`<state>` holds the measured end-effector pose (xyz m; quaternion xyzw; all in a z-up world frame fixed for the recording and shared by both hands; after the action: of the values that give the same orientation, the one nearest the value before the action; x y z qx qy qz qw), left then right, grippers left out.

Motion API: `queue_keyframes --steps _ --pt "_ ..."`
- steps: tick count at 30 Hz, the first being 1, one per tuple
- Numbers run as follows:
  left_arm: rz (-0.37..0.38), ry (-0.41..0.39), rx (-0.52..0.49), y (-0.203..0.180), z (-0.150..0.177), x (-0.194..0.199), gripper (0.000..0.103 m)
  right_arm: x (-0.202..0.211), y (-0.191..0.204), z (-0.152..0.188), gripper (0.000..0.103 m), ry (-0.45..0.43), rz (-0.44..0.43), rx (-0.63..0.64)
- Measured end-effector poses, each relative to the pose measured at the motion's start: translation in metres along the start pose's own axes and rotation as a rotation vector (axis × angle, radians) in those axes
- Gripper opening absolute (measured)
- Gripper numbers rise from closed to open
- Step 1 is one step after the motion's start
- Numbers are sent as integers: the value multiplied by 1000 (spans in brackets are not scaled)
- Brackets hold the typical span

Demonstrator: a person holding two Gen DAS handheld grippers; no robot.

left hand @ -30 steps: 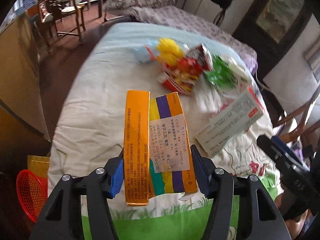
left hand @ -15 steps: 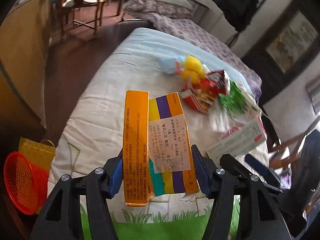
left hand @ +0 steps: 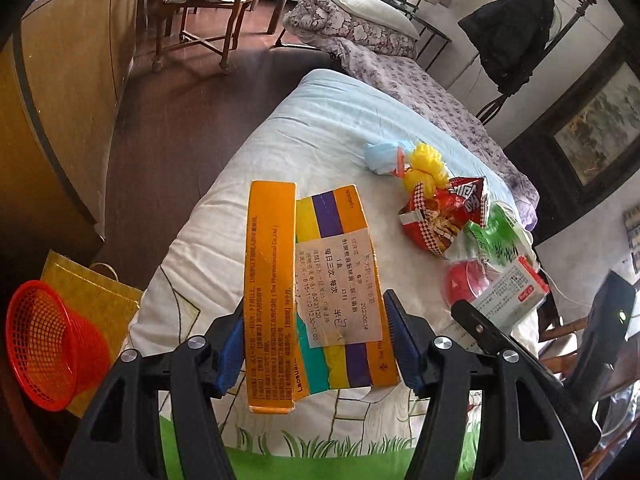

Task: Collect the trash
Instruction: 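Lift the striped box with the left tool while the right tool grasps the white medicine box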

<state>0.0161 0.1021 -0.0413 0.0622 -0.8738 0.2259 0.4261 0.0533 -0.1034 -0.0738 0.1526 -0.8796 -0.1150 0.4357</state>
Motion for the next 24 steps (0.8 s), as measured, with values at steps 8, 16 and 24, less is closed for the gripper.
queue_keyframes --steps 8,16,24 --pt "-3 -1 8 0 4 2 63 48 7 11 25 -48 -152 60" --pt "10 9 6 -1 4 2 62 56 2 23 25 3 -186 64" --pt "3 15 -40 -7 7 1 60 52 6 27 25 21 -162 100"
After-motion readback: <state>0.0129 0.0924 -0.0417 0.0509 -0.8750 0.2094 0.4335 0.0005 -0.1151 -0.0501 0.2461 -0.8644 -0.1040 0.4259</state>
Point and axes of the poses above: each gripper's, at about its wrist camera, not at the fingertips, and x roughly against the way its jaws point, y to its left, z to its underside, the point moved 4 cm from there along -x, roughly the way its jaws point, and after that the axes turned 7 degrees about -y, right-handed, at the moved point
